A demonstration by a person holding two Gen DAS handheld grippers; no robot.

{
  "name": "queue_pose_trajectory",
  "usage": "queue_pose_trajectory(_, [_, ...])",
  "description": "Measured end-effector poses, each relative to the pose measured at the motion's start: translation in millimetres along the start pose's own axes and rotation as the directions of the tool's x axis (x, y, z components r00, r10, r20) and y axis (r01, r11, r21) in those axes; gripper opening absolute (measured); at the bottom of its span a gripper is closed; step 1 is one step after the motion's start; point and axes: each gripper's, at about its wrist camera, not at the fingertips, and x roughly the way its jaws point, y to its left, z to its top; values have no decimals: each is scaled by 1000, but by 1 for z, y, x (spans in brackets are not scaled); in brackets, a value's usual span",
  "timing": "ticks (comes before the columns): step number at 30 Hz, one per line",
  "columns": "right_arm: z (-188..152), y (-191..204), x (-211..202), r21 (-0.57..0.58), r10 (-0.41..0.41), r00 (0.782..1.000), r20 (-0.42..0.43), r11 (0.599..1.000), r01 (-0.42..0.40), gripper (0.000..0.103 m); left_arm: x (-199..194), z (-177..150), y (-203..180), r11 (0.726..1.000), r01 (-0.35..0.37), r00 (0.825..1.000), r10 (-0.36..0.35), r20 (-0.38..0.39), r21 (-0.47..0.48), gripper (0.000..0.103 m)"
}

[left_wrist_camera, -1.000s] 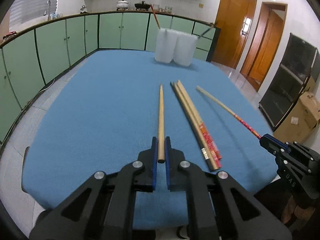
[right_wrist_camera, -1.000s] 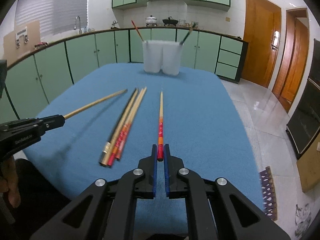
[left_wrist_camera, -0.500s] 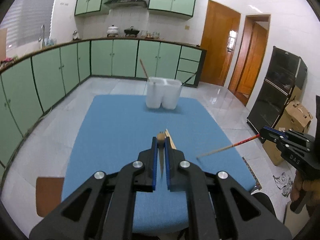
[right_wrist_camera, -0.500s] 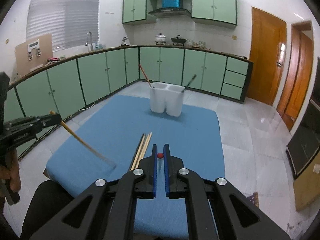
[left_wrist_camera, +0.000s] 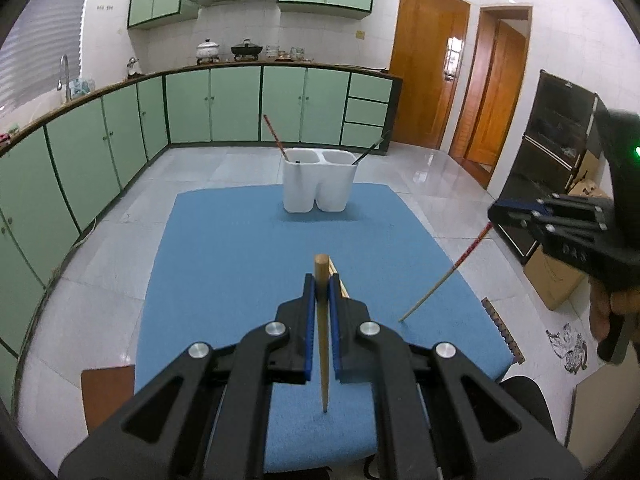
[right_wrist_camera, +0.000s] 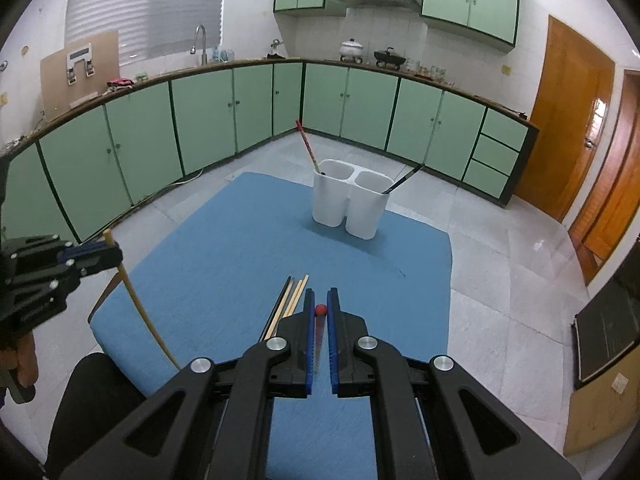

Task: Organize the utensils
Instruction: 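Carry both chopsticks to the white holder and drop them into its compartments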

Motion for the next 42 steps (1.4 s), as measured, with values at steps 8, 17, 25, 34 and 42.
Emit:
queue_pose_trajectory(8, [26,-16,1,26,40,998,-39,999,-39,6,-2,20,-6,998,6,1000,-7,20,59,6])
queue_pose_trajectory(17, [81,-38,3,41,53,998,-23,998,-52,6,19,65,-8,995,37,999,-39,19,96,6])
queue_pose_trajectory(25, [165,-70,23,103,4,999,40,995,-8,6,62,162,3,998,33,997,-37,74,53,6])
queue_pose_trajectory(34, [233,-107,78,201,-58,992,111,979,35,6,134,266,-1,1000,-27,981,27,190,-2,6])
queue_pose_trajectory(42, [229,-141,152,257,-84,995,60,964,66,6,209,283,5,995,-86,969,96,227,-55,6])
